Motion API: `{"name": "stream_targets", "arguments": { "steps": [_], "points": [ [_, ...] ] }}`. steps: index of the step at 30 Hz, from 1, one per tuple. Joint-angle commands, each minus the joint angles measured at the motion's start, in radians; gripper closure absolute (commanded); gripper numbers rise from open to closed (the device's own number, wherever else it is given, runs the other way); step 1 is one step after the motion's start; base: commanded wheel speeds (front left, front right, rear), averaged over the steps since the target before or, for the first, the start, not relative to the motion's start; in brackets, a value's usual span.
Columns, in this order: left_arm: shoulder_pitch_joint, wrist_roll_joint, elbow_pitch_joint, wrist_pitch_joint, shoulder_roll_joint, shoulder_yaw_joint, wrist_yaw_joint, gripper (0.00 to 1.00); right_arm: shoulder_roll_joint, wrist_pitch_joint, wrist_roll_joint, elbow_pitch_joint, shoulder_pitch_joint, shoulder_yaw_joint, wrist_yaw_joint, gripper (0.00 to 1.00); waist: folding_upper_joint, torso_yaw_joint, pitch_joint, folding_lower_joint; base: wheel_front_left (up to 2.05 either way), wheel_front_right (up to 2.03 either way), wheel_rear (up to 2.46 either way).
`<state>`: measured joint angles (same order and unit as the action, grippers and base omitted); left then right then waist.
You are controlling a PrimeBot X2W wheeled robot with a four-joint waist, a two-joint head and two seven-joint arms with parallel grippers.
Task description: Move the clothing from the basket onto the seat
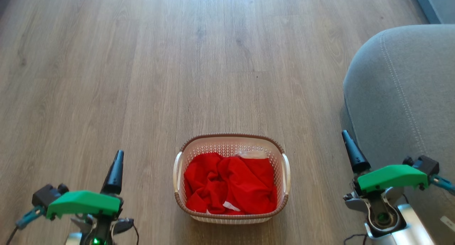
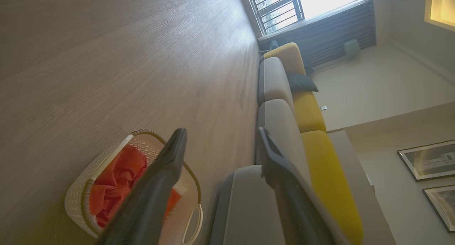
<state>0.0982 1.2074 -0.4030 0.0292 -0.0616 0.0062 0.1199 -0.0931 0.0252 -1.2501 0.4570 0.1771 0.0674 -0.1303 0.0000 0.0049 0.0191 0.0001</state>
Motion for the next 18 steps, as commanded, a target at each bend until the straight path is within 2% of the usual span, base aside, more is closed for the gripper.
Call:
{"name": "stream_targets", "arguments": {
  "steps": [1, 18],
  "points": [
    [0.067, -0.034, 0.030, 0.011, -0.024, 0.009, 0.004, 0.00, -0.019, 0.014, 0.028, -0.025, 0.069, 0.016, 0.000, 0.00, 0.0000, 0.000, 0.000, -0.0001, 0.00, 0.00, 0.00],
    [0.115, -0.312, 0.015, 0.064, -0.039, -0.002, 0.006, 0.00, -0.038, 0.067, 0.240, 0.029, 0.149, 0.096, 0.000, 0.00, 0.0000, -0.002, 0.003, -0.0001, 0.00, 0.00, 0.00]
  ]
}}
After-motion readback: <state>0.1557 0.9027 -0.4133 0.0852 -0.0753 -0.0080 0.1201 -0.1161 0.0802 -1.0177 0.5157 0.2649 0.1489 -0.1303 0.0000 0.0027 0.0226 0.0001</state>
